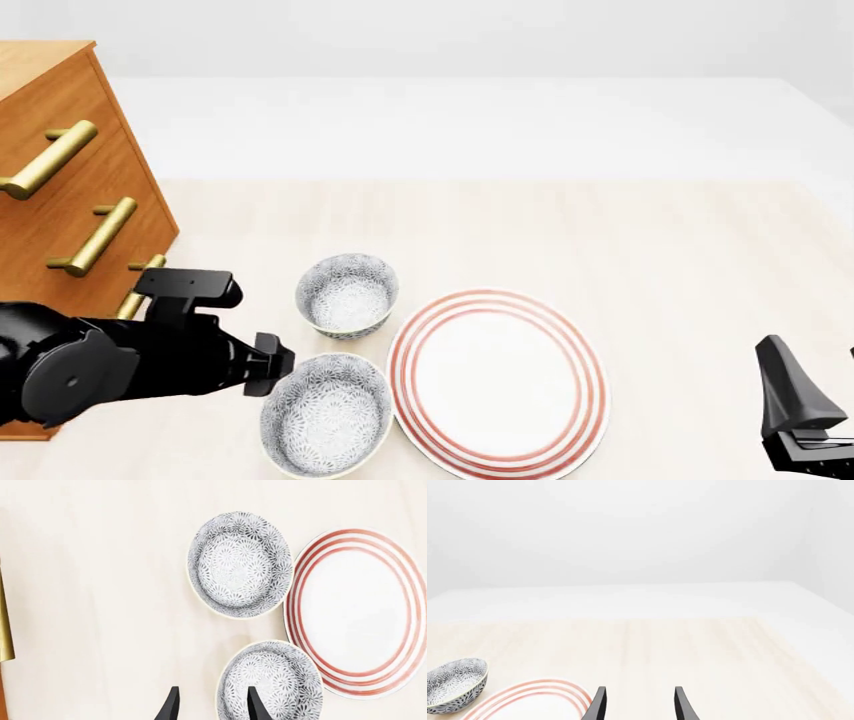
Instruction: Stack the bowl in the middle on the bowl at the back.
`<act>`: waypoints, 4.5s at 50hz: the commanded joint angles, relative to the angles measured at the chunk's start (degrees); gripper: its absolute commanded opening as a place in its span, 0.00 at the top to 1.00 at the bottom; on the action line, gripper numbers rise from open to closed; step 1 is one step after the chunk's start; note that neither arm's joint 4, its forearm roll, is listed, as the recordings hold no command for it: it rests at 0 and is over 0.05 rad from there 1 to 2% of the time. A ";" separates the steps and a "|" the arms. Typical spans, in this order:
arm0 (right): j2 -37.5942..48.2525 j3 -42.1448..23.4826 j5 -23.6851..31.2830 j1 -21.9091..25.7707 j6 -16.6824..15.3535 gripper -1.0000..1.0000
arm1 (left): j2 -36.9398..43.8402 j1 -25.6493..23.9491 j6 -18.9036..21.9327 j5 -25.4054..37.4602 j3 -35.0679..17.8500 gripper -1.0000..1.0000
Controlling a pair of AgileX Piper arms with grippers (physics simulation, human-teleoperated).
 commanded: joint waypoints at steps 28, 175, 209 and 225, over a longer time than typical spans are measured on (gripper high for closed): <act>0.03 -0.10 0.03 -0.12 -0.05 0.00 | 10.02 -6.64 -7.11 -16.55 9.21 0.00; -0.33 -0.40 0.20 0.56 -0.03 0.00 | -23.89 -35.83 -27.73 11.77 15.14 0.00; -0.33 -0.44 0.12 0.65 -0.19 0.00 | -31.87 -31.56 -23.22 24.11 9.55 0.00; -0.35 -0.47 0.09 0.69 -0.36 0.00 | -37.31 -28.48 -19.94 32.43 3.43 0.00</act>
